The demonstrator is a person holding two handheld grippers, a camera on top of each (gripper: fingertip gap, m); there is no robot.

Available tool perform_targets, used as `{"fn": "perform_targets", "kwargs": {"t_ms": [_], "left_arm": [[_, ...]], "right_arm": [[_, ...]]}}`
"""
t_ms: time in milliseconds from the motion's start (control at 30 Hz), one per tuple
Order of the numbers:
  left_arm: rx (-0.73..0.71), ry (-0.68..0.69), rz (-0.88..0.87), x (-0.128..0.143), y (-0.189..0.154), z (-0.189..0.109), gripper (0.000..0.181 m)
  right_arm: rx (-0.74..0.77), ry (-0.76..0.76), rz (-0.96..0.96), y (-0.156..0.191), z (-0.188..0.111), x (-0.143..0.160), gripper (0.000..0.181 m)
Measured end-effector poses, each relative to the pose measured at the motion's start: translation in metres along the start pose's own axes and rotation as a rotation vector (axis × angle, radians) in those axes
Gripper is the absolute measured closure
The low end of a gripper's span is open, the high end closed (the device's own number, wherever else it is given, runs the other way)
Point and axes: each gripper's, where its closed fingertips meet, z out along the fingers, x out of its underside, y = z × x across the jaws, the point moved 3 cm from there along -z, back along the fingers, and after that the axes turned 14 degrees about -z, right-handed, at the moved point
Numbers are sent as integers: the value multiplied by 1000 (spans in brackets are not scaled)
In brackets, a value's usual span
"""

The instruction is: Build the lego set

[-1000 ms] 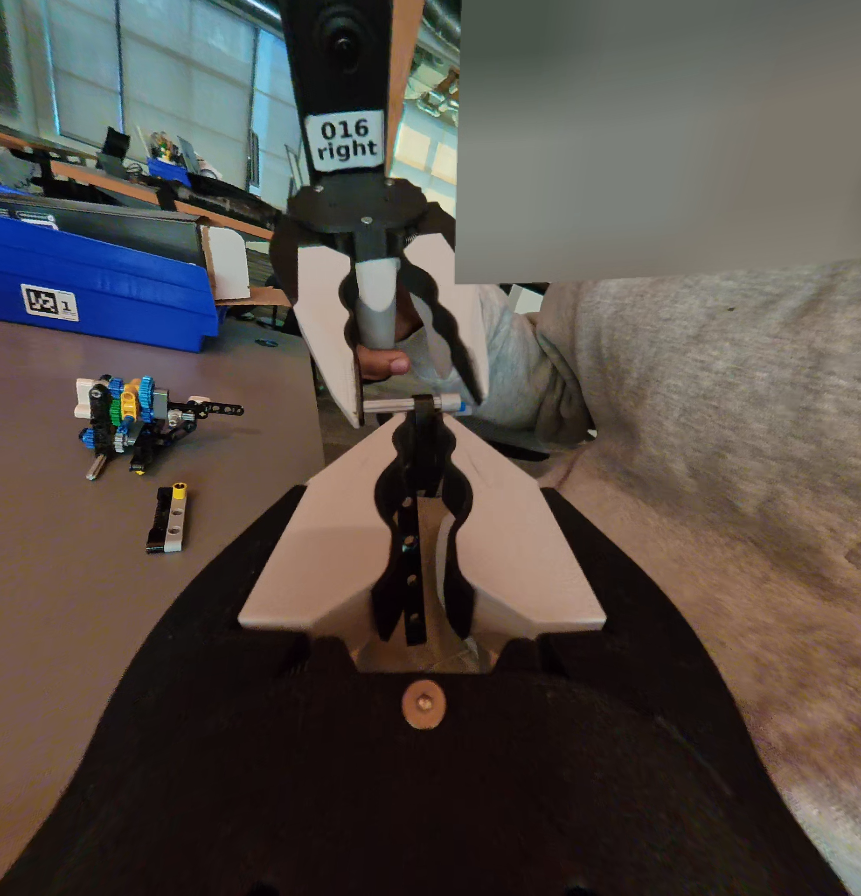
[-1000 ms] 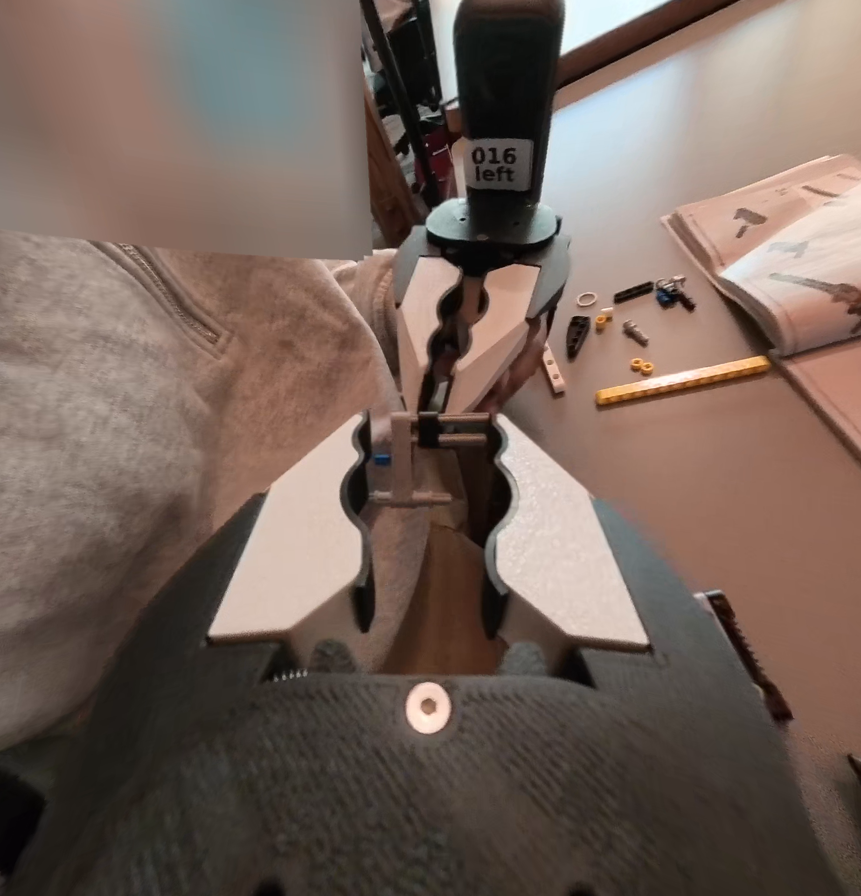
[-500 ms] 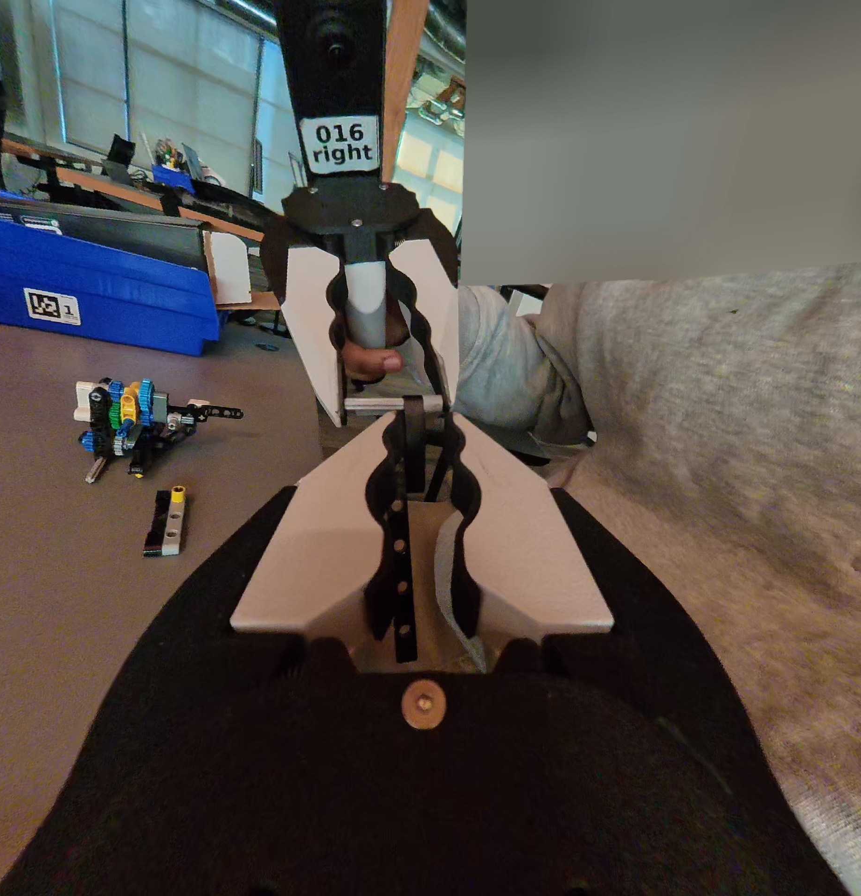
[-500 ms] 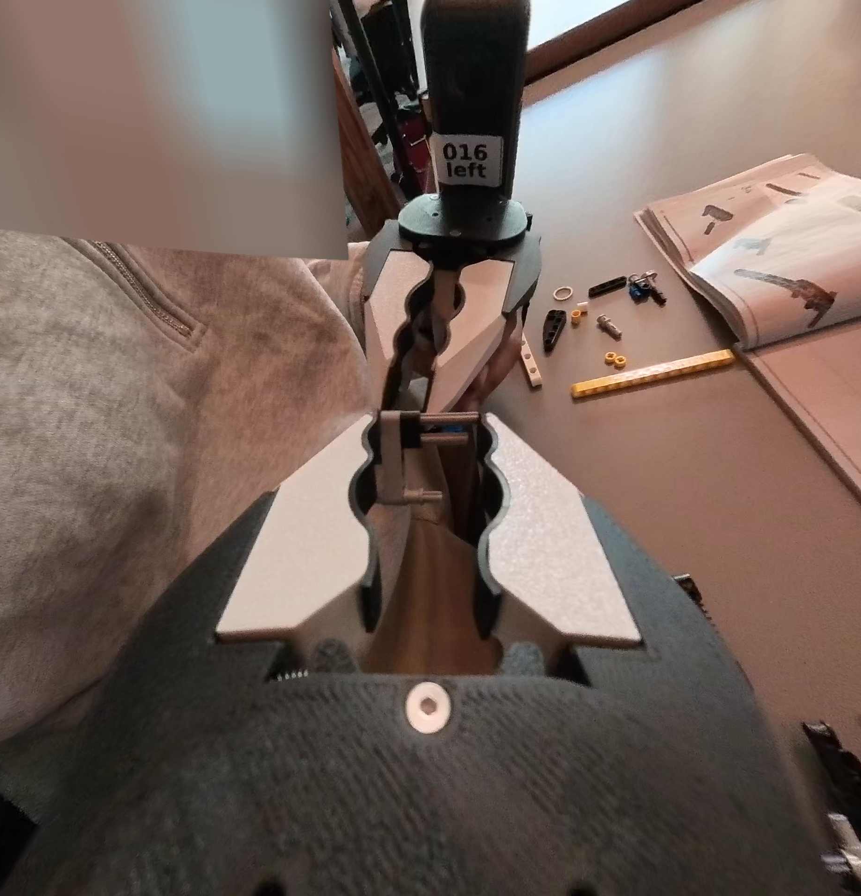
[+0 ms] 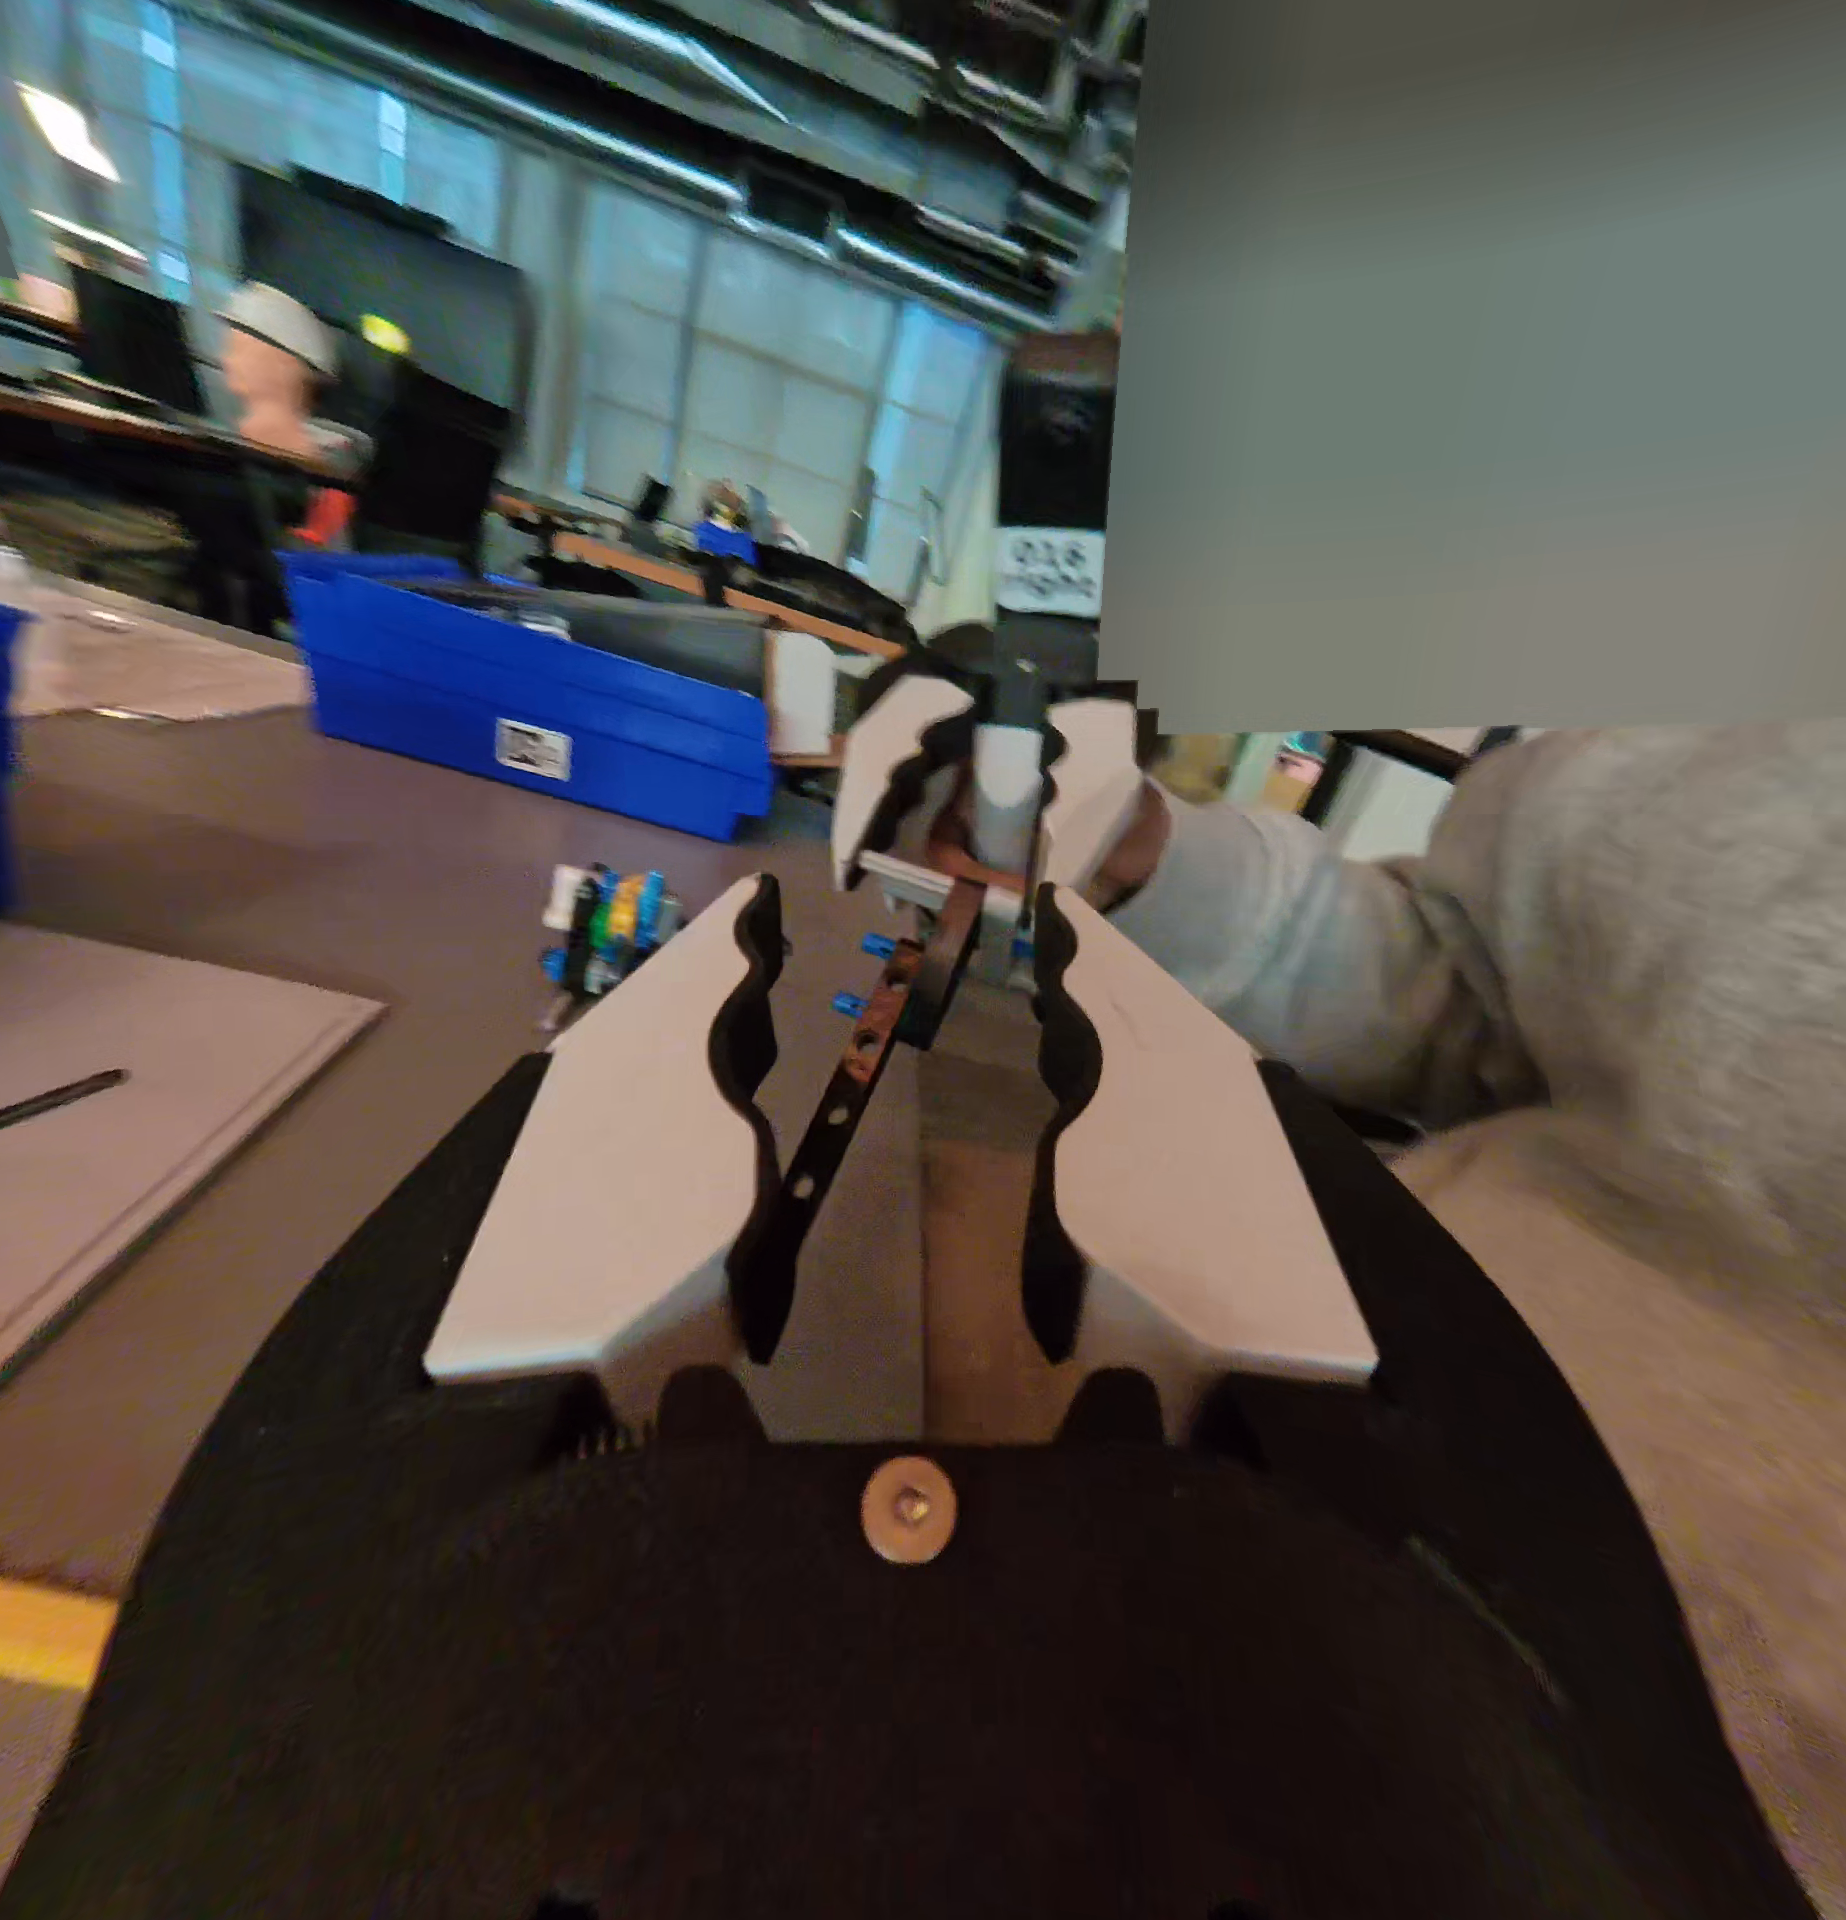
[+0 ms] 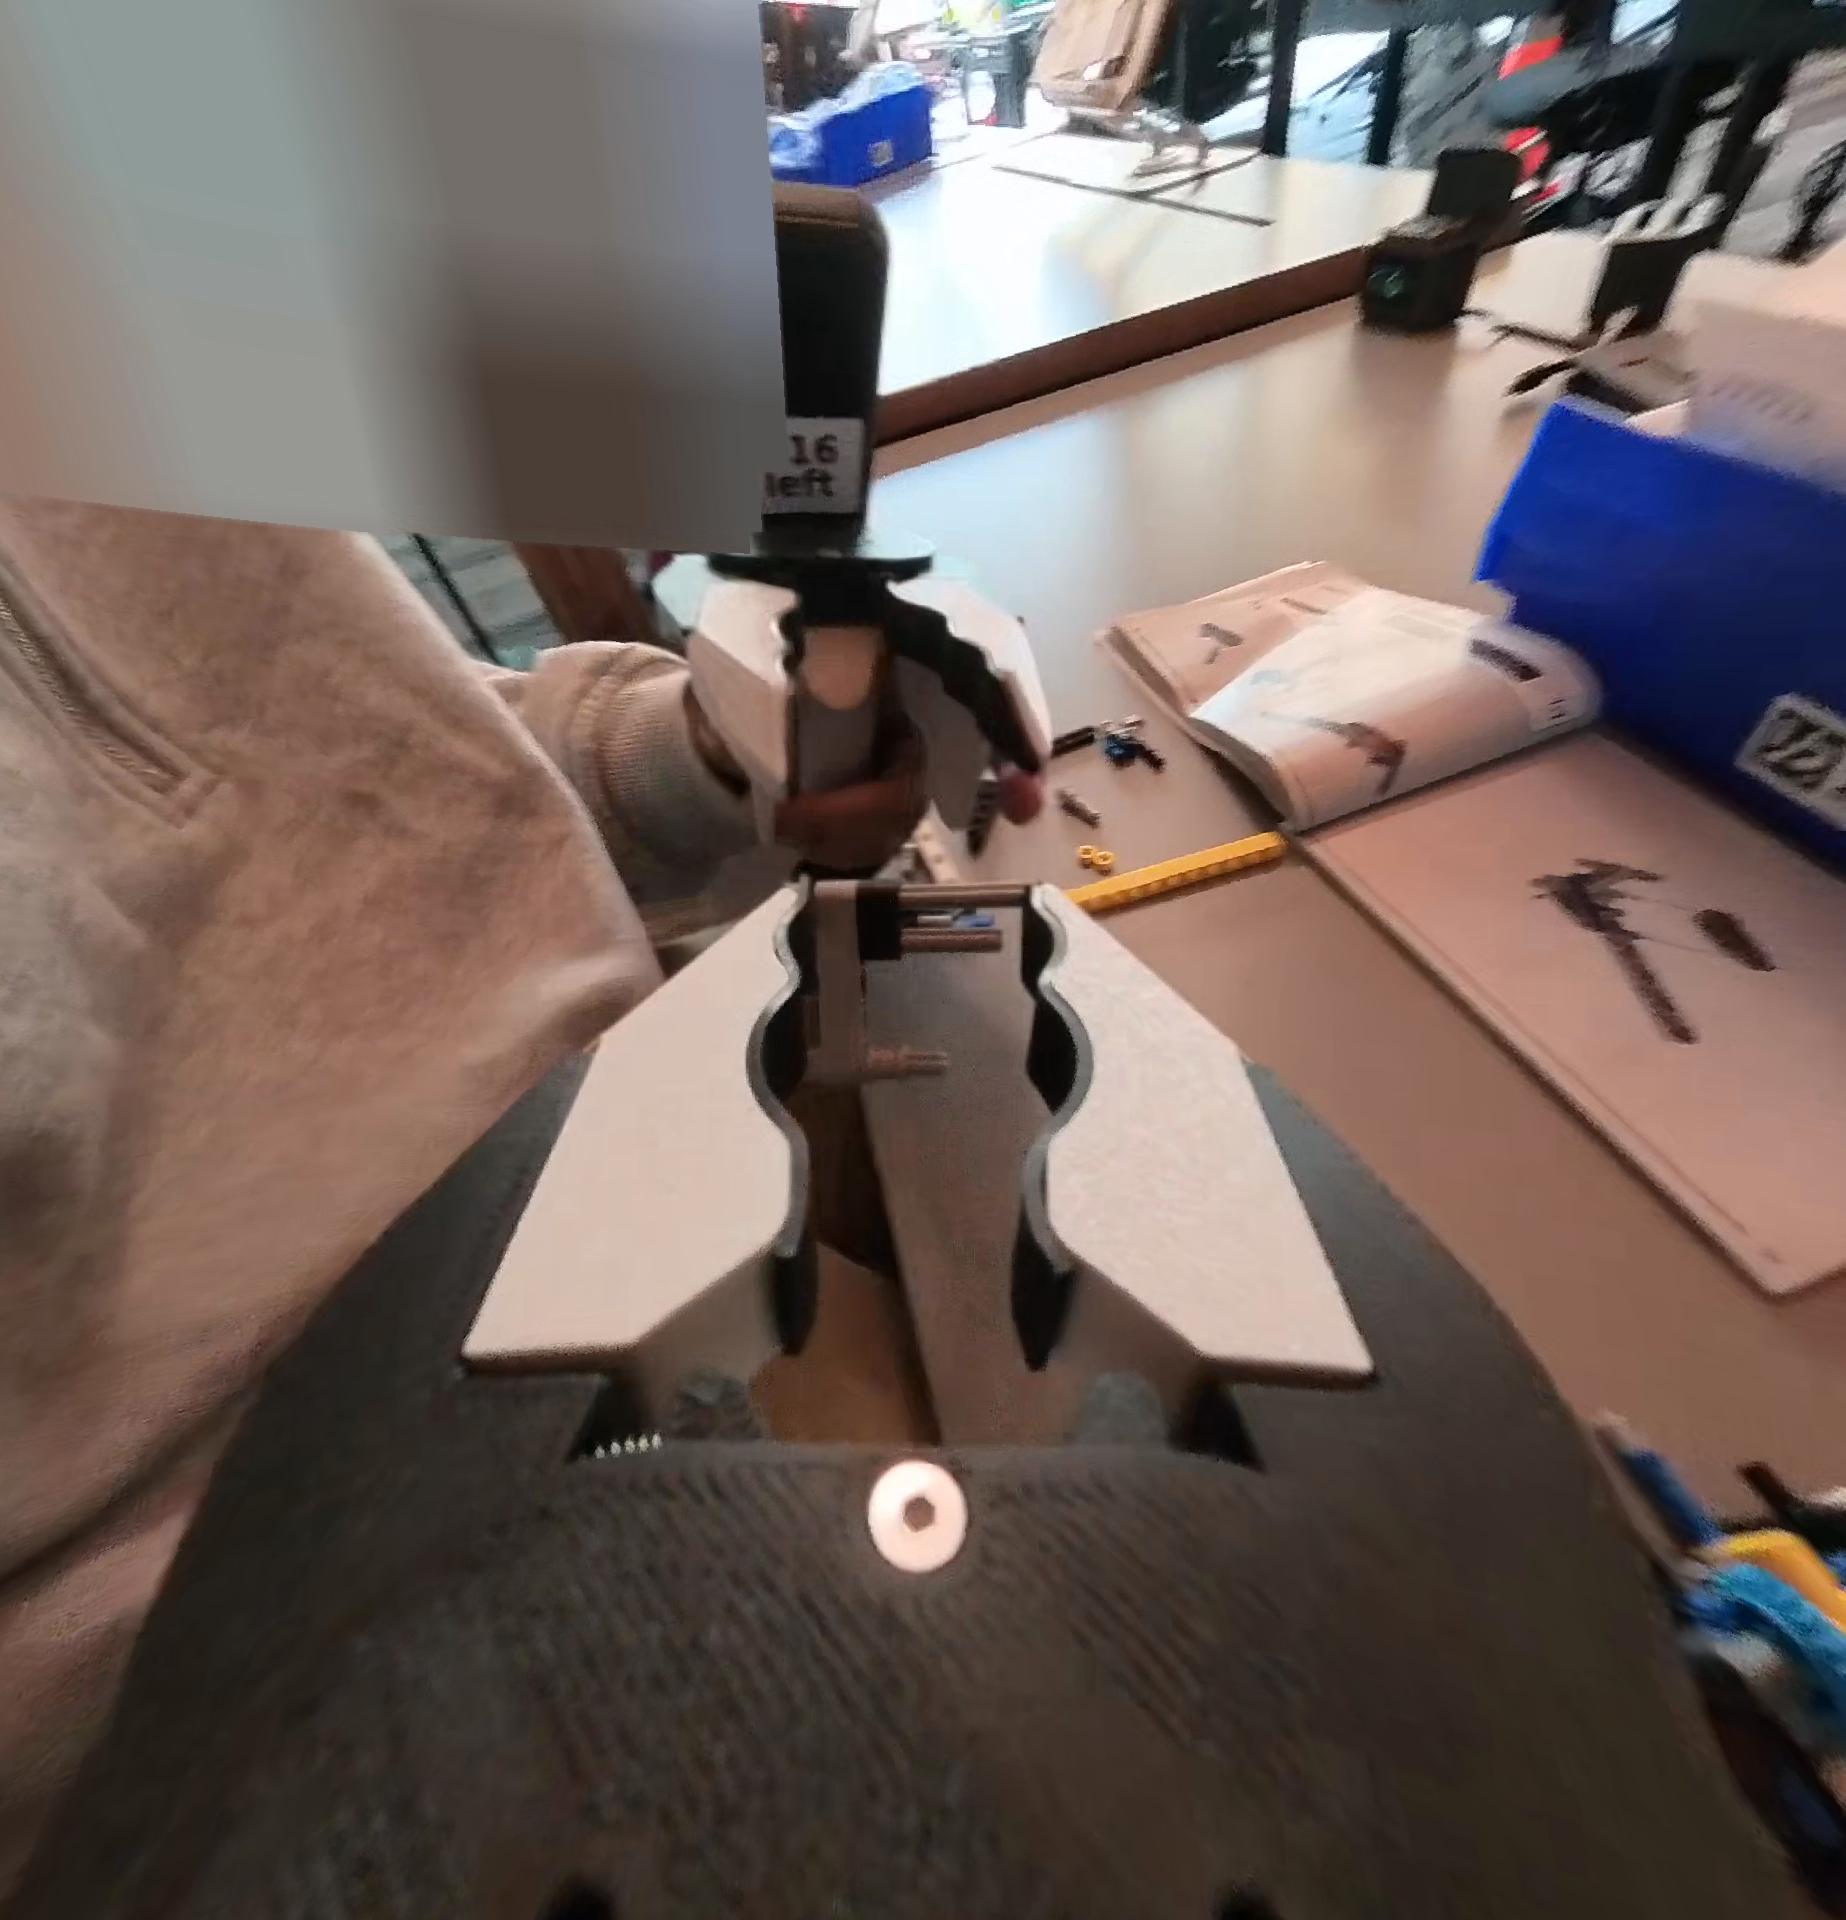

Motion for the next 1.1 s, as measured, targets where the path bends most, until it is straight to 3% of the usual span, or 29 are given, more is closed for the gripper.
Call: {"fn": "perform_targets", "kwargs": {"t_ms": [67, 167, 233, 333, 433, 567, 800, 1100], "left_arm": [[-37, -69, -35, -10, 8, -6, 138], [5, -115, -165, -16, 13, -12, 159], [10, -167, -231, -21, 16, -11, 157], [-122, -244, -116, -25, 19, -8, 149], [-220, -212, 42, -17, 12, 3, 152], [-207, -233, -42, -12, 9, 14, 145], [-275, -283, 137, -19, -2, 10, 159], [-222, -345, 77, -25, -4, 4, 173]], "right_arm": [[75, 31, -70, -5, 0, 1, 143], [227, 62, -189, -17, -4, -3, 143], [321, 64, -252, -23, -8, -10, 143], [440, 28, -250, -33, -14, -21, 143], [573, -58, -202, -41, -17, -30, 143], [708, -115, -223, -42, -11, -33, 143], [767, -216, -228, -30, 9, -45, 143], [740, -276, -173, -23, 24, -45, 143]]}}
